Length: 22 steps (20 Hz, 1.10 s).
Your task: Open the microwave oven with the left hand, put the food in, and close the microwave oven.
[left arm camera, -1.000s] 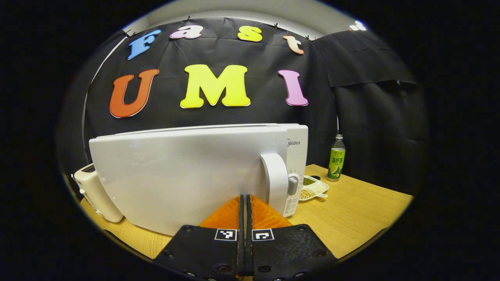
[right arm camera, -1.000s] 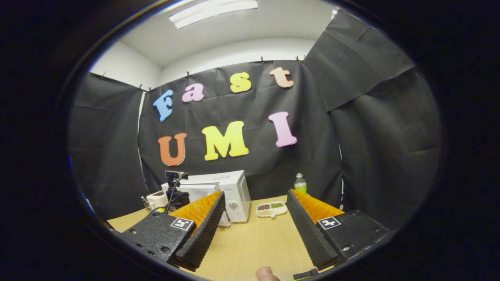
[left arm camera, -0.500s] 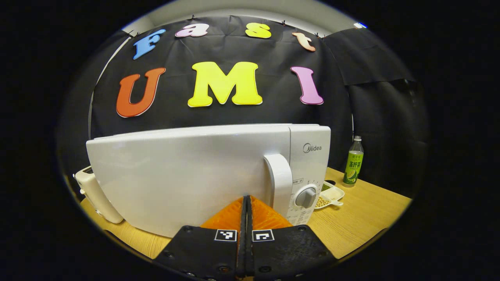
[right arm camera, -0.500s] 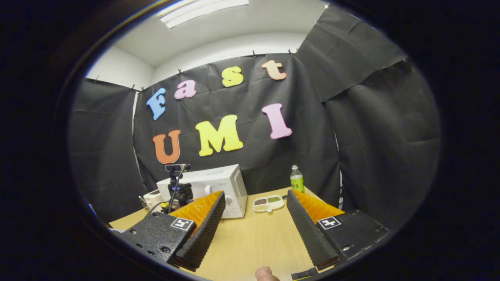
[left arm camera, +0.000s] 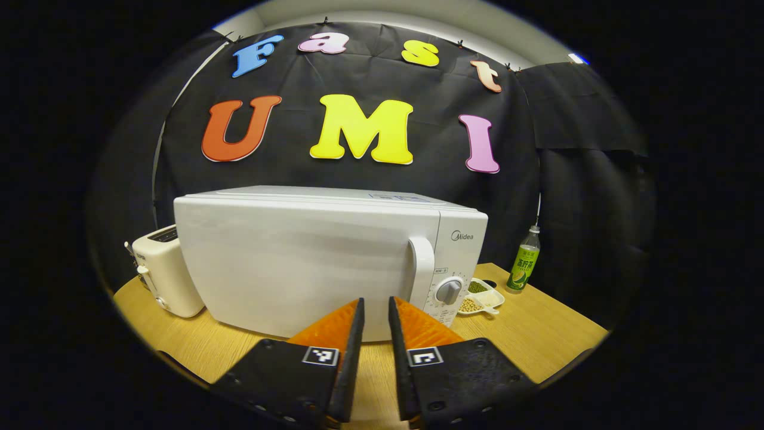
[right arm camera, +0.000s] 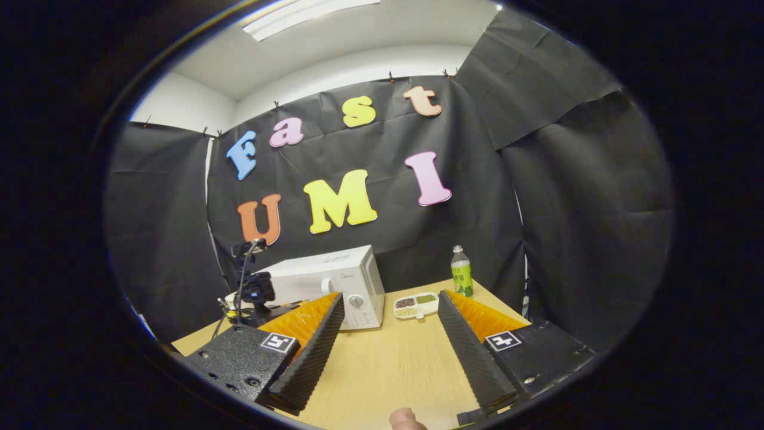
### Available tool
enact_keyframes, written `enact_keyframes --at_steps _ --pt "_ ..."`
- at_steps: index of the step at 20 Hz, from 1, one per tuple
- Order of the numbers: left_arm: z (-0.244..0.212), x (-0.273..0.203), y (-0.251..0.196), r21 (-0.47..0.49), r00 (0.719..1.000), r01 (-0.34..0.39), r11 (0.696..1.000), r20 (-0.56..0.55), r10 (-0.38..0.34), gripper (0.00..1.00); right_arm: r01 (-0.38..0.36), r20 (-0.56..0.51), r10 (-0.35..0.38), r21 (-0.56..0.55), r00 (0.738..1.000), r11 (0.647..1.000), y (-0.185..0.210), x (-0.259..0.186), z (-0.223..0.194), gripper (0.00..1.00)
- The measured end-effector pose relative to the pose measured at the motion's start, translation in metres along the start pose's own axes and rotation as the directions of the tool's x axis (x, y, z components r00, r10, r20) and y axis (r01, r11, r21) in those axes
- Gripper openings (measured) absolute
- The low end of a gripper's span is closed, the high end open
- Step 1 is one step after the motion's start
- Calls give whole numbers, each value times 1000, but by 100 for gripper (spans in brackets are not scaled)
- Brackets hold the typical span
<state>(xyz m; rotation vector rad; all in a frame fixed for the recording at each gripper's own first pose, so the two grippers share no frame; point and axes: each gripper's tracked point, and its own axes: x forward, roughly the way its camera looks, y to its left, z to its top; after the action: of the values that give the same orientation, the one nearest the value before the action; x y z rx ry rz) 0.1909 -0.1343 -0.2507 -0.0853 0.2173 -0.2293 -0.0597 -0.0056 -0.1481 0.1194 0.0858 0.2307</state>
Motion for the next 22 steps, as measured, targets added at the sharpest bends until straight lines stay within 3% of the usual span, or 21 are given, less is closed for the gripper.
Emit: enact_keyframes --at_steps 1,2,5,7,8,9,15,16,17,18,19,22 --pt "4 -14 4 4 1000 -20 1000 3 20 42 -1 0 1 -6 1000 1000 3 -1 2 91" --pt "8 -26 8 11 999 -39 999 4 39 65 -1 0 1 -13 1000 1000 6 -2 3 91" --pt "18 -66 9 36 998 -61 997 2 61 83 -12 -4 12 -43 1000 999 18 -6 7 90" --pt "30 -94 9 65 997 -77 995 14 76 89 -20 -7 19 -73 1000 997 26 -9 11 91" --pt "37 -107 9 82 996 -85 993 27 84 89 -23 -5 23 -84 1000 996 30 -10 15 100" --pt "44 -120 8 95 995 -93 991 36 90 91 -29 -2 29 -93 1000 995 35 -11 18 91" --pt "87 -203 -4 123 990 -109 986 101 97 94 -27 18 29 -129 999 991 43 -17 36 91" --pt "95 -216 -8 123 989 -104 987 119 90 94 -25 23 28 -125 999 992 44 -17 39 100" --pt "101 -229 -11 121 987 -103 987 134 86 94 -23 24 27 -124 999 992 44 -16 43 91" --pt "107 -239 -11 116 984 -109 987 152 90 94 -26 22 29 -127 999 992 44 -16 46 100" --pt "115 -251 -10 110 981 -115 987 166 96 94 -22 24 25 -128 999 992 44 -15 50 91" --pt "130 -278 -11 106 974 -119 987 204 96 94 -17 40 22 -136 999 991 43 -17 63 91"
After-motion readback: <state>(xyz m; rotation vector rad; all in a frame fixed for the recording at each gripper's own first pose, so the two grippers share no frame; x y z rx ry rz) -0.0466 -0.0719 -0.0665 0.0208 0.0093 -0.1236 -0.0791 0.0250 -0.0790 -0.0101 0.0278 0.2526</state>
